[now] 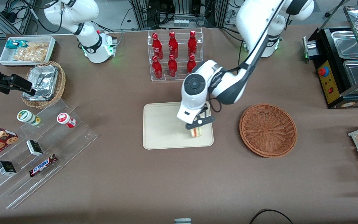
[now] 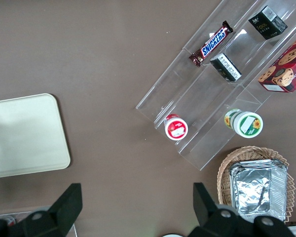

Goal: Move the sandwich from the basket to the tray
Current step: 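Lift the sandwich and carry it over the cream tray, lowering it, then open the left gripper to release the sandwich upright on the tray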

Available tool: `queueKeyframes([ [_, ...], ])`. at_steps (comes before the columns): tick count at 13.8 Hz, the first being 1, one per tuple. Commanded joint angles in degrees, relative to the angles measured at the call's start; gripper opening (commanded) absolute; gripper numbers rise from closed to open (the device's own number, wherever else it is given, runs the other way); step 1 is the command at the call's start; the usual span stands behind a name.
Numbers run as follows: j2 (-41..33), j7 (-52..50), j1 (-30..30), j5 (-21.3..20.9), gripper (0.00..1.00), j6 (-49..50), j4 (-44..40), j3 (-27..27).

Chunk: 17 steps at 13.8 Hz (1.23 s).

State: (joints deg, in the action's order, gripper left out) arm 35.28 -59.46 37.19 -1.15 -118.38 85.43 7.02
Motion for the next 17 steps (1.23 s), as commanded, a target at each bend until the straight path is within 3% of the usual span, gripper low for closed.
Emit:
queueKeyframes([
  [1, 2.94, 1.01, 3.49, -0.70, 0.09, -0.79, -2.99, -0.69],
  [11, 9.01, 5.75, 5.53, -0.87, 0.13, -4.13, -3.52, 0.81],
  [12, 9.45, 5.84, 5.53, -0.87, 0.28, -5.53, -3.43, 0.81],
  [13, 9.46, 5.84, 5.53, -0.87, 0.69, -5.98, -3.34, 0.81],
  [14, 9.11, 5.76, 5.53, -0.96, 0.96, -5.98, -3.43, 0.81],
  [17, 5.26, 5.05, 5.09, -0.87, 1.00, -1.97, -2.82, 0.63],
])
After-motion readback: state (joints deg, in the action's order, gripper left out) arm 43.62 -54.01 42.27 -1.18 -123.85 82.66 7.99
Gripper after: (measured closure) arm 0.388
